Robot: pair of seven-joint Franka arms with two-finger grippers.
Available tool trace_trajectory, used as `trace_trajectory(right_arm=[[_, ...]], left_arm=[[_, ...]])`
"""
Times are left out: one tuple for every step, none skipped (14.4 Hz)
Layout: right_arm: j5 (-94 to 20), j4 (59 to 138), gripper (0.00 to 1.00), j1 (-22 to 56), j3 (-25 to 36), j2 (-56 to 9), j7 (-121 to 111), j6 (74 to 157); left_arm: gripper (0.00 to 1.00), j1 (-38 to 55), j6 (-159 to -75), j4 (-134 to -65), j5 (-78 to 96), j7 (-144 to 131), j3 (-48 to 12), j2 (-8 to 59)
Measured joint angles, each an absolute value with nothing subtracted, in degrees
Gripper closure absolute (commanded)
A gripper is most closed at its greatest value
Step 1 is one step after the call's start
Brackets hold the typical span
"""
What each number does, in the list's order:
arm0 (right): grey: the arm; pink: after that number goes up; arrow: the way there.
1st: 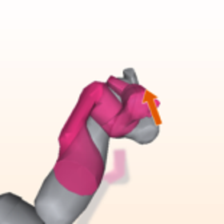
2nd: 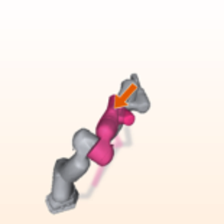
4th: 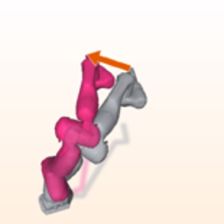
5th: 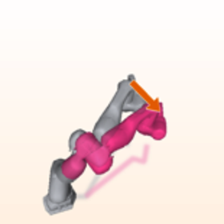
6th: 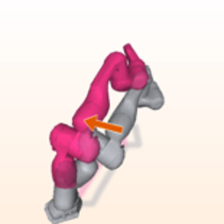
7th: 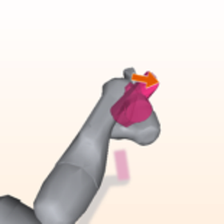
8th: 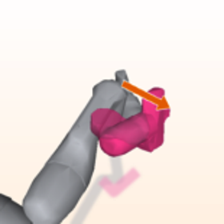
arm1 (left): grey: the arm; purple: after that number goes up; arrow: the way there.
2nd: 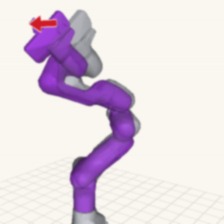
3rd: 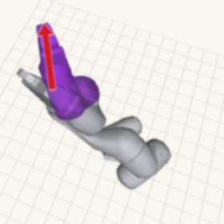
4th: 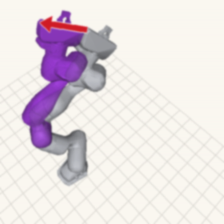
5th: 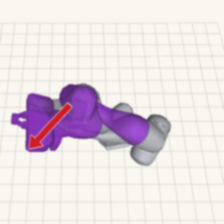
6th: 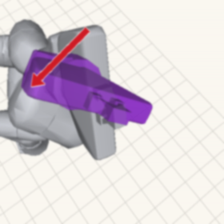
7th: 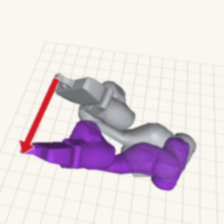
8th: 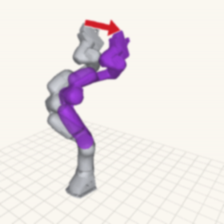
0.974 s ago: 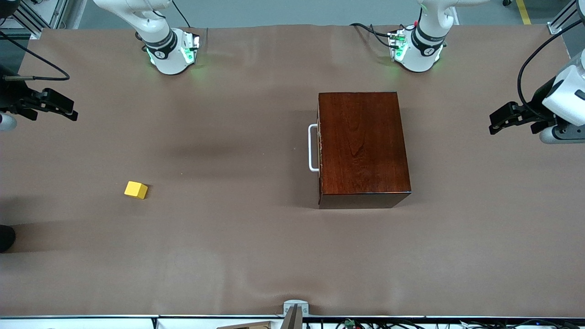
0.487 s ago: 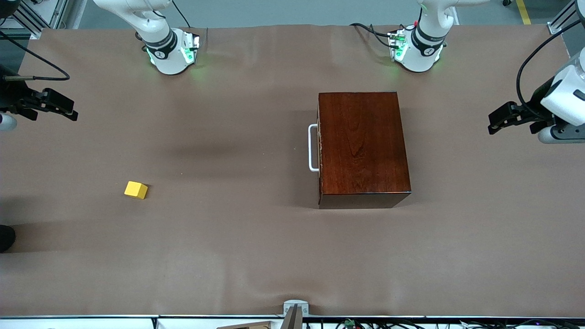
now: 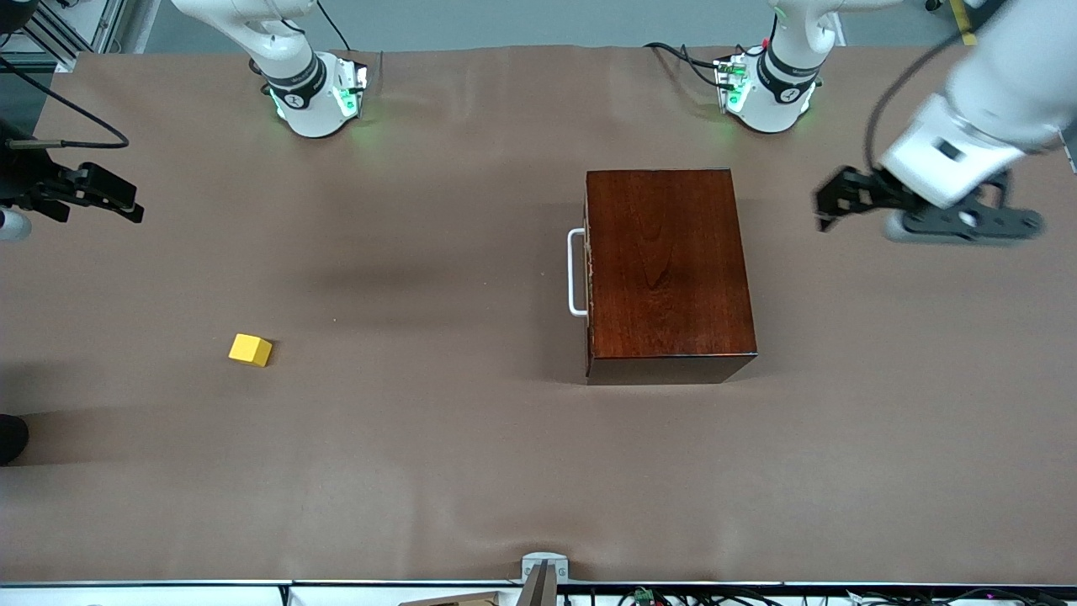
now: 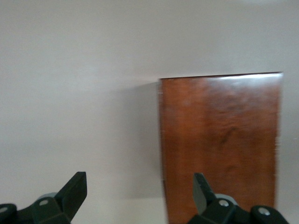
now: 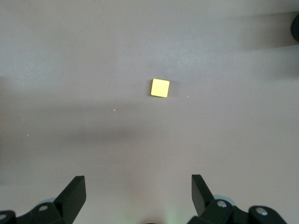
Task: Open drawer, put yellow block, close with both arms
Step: 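Reach the left gripper to the white drawer handle while the right gripper approaches the cube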
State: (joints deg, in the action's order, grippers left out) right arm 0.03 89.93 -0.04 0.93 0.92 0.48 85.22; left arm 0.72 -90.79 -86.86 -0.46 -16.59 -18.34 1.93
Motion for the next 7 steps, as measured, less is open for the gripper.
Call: trace_trajectory(right_arm=[[0.0, 89.9, 0.00, -0.1, 1.0, 0.7, 0.5, 85.2], [0.0, 89.9, 0.00, -0.1, 1.1, 0.5, 0.5, 85.2], [0.0, 89.9, 0.00, -0.1, 1.2, 0.3, 0.5, 85.2], [0.0, 89.9, 0.00, -0.2, 1.2, 0.1, 0.5, 85.2], [0.0, 89.9, 0.00, -0.2, 1.3, -0.1, 0.5, 85.2], [0.0, 89.9, 0.00, -0.2, 1.3, -0.4, 0.5, 85.2], [0.0, 89.9, 0.00, -0.2, 1.3, -0.8, 0.5, 85.2]], left_arm=[[0.00, 0.9, -90.8, -86.3, -0.4, -20.8, -21.5, 2.0], [0.00, 1.3, -90.8, -85.9, -0.4, -25.6, -25.0, 2.4], [0.00, 2.1, -90.9, -85.3, -0.4, -31.0, -28.3, 3.3], [0.00, 3.5, -91.0, -84.2, -0.4, -37.1, -31.1, 4.9], [0.00, 6.0, -91.2, -82.8, -0.4, -43.1, -32.7, 7.0], [0.00, 9.2, -91.4, -81.0, -0.4, -47.8, -33.1, 9.4], [0.00, 12.4, -91.9, -79.4, -0.5, -51.1, -33.0, 11.8]])
